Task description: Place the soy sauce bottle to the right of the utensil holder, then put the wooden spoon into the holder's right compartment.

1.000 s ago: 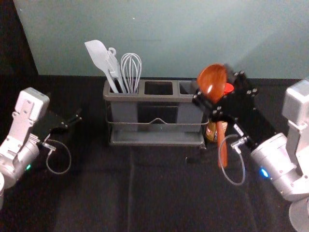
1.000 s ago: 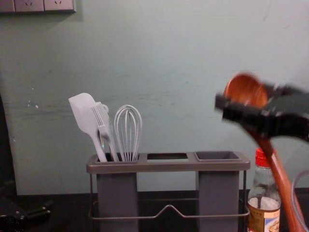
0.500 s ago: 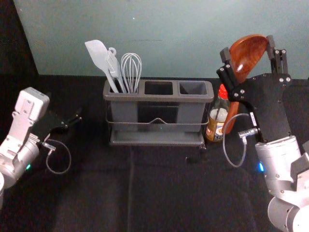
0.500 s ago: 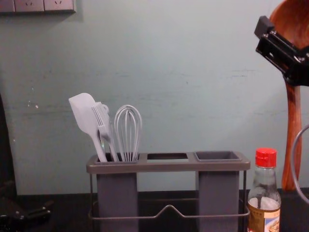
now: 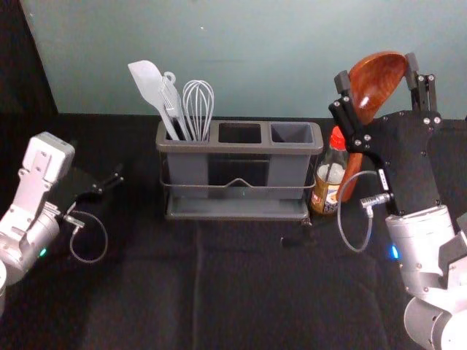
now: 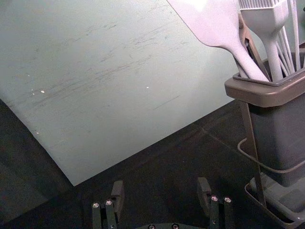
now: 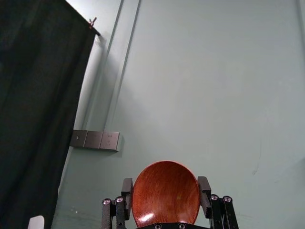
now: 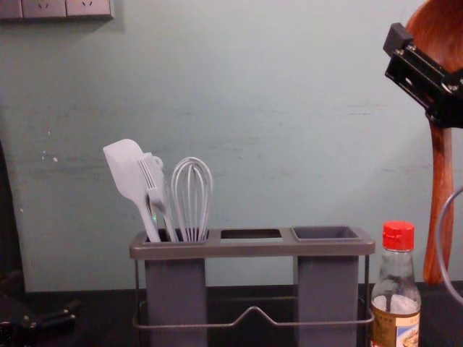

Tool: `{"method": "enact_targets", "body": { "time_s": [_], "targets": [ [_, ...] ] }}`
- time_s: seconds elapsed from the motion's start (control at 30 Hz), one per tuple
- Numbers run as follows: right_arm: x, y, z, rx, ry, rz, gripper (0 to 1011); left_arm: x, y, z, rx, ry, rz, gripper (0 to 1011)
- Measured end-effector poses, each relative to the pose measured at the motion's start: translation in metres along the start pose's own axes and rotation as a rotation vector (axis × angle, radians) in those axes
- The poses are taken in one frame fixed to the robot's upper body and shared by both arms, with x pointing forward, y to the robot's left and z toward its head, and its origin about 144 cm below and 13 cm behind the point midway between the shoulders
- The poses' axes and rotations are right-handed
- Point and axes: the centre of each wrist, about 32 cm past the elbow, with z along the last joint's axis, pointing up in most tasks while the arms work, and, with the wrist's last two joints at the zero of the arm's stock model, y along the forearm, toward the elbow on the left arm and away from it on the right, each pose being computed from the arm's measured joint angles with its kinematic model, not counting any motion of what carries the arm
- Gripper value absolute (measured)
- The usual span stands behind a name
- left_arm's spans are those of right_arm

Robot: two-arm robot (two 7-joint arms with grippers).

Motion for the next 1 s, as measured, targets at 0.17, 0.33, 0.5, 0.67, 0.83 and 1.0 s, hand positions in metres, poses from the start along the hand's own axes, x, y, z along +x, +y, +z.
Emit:
{"method": "enact_targets", "body": {
  "time_s": [0.17, 0.33, 0.5, 0.67, 0.83, 1.0],
  "targets": [
    [0.0, 0.0, 0.0, 0.001, 0.001, 0.0, 840, 0.0, 0.0, 0.0, 0.0, 0.0, 0.0, 1005],
    [0.003, 0.0, 0.0, 0.002, 0.013, 0.008, 840, 0.0, 0.0, 0.0, 0.0, 0.0, 0.0, 1005],
    [0.013, 0.008, -0.002, 0.005, 0.032, 0.059, 840, 0.0, 0.0, 0.0, 0.0, 0.0, 0.0, 1005],
    [0.033, 0.025, -0.003, -0.022, 0.072, 0.147, 840, 0.0, 0.0, 0.0, 0.0, 0.0, 0.0, 1005],
    [0.05, 0.042, -0.004, -0.043, 0.088, 0.224, 840, 0.0, 0.0, 0.0, 0.0, 0.0, 0.0, 1005],
    [0.061, 0.058, -0.011, -0.054, 0.125, 0.278, 840, 0.0, 0.0, 0.0, 0.0, 0.0, 0.0, 1005]
  ]
}}
